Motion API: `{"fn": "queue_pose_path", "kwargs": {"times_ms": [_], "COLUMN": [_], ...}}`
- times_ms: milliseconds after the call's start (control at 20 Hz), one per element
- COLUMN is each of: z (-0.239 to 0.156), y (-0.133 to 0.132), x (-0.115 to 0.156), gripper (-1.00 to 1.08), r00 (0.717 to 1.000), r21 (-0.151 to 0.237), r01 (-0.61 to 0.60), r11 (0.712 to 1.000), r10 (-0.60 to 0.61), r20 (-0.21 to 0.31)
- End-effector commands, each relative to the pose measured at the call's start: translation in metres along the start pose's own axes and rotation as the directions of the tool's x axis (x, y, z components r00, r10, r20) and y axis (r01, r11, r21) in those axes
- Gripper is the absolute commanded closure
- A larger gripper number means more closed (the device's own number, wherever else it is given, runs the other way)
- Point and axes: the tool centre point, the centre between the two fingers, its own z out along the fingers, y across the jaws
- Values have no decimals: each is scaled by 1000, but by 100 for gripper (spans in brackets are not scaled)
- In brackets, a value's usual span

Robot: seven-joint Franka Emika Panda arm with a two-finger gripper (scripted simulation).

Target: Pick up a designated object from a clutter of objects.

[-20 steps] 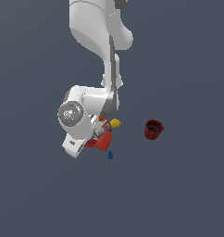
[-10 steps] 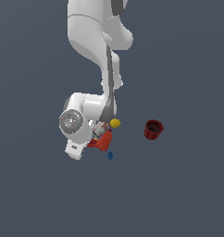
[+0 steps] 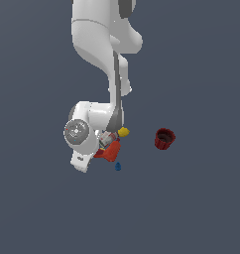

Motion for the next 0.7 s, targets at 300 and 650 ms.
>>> {"fn": "queue_pose_path", "kwargs": {"times_ms": [300, 650], "z": [25, 26], "y": [-1, -1], "x": [0, 0], "gripper": [-100, 108], "r00": [1000, 1000], "r21": [1, 1], "r01": [4, 4], "r11": [1000, 1000], "r10": [-4, -4], "r20": [0, 0]}}
